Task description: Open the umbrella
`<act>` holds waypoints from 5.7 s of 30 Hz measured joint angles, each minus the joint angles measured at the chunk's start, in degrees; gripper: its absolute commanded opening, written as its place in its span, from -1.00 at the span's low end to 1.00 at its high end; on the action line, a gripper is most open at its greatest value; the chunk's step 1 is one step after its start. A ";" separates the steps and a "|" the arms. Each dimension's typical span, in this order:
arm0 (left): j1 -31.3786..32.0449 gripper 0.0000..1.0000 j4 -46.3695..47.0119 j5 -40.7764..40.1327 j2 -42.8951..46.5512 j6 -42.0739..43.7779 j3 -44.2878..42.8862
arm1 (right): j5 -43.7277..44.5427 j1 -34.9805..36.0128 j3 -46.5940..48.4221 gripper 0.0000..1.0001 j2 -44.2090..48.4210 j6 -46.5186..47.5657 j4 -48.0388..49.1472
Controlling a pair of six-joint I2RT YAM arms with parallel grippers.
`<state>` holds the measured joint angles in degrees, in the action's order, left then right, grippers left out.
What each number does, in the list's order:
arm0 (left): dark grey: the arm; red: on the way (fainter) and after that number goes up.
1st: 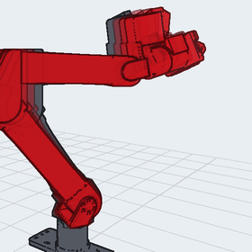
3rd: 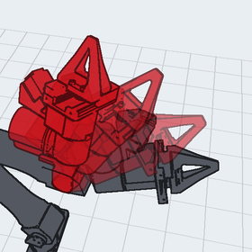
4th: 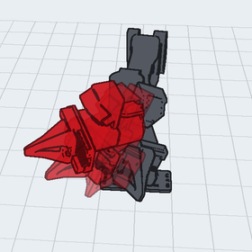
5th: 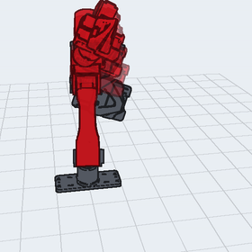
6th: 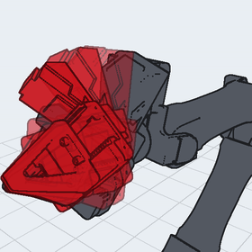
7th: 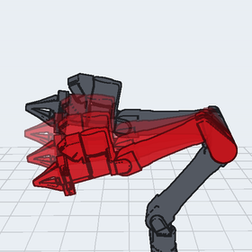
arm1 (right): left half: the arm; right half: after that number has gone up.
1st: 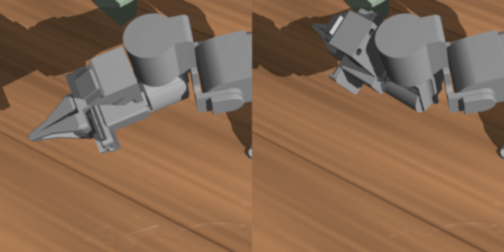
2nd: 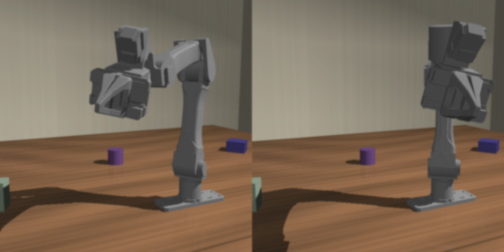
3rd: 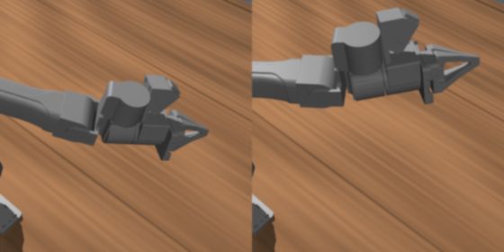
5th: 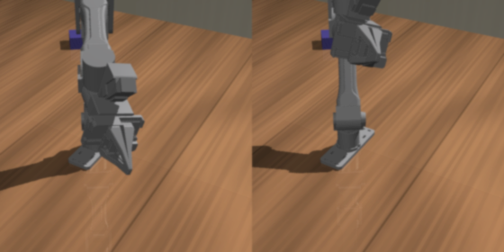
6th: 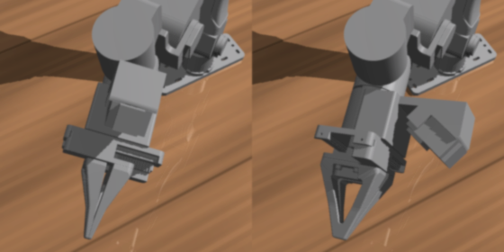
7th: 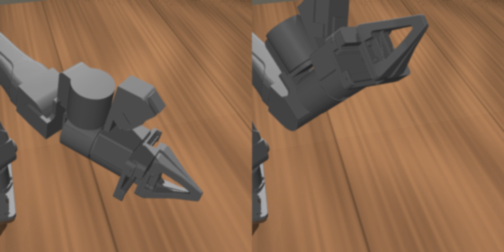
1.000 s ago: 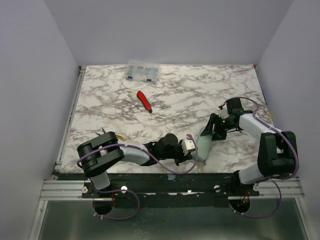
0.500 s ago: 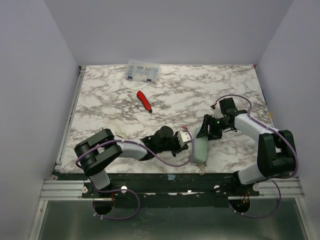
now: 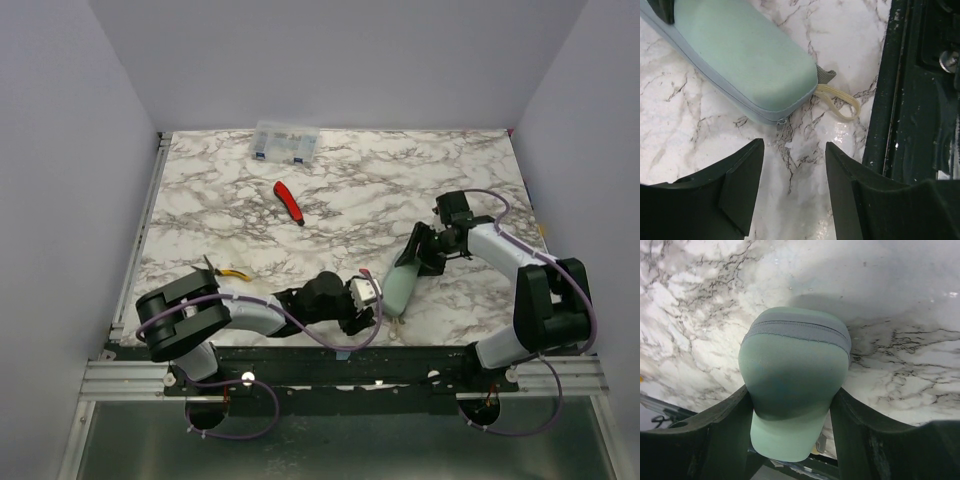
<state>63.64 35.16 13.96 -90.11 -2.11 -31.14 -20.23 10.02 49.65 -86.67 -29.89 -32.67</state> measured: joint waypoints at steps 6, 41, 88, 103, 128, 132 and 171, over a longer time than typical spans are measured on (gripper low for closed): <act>0.63 -0.24 -0.24 -4.35 -4.39 -3.63 -1.88 | 4.11 0.00 0.13 -0.99 0.63 -6.12 -0.46; 0.87 -1.00 6.58 -10.32 -9.18 -1.75 -2.14 | 7.34 0.09 0.02 -0.99 1.73 -4.90 -1.14; 1.42 -1.00 8.00 -9.27 -13.46 -0.81 -6.23 | 15.30 1.92 1.75 -0.99 2.14 -11.39 -6.23; 1.57 -1.00 11.47 -7.96 -13.03 3.76 -3.80 | 11.19 3.02 0.94 -0.99 3.02 -2.47 -2.62; -2.84 -1.00 10.29 -4.46 -12.28 10.36 -4.85 | 8.98 12.50 -0.09 -0.99 5.38 10.27 3.50; -3.74 -1.00 8.76 -3.63 -12.28 8.04 -5.77 | 8.57 12.48 -0.09 0.00 5.38 10.27 4.11; -9.60 -1.00 1.88 -0.02 -12.74 -11.21 -10.71 | 1.36 13.16 -5.95 -0.19 8.79 6.19 -1.84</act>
<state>54.04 37.04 13.93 -102.85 -13.32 -41.85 -18.87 23.18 43.70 -77.89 -23.70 -34.50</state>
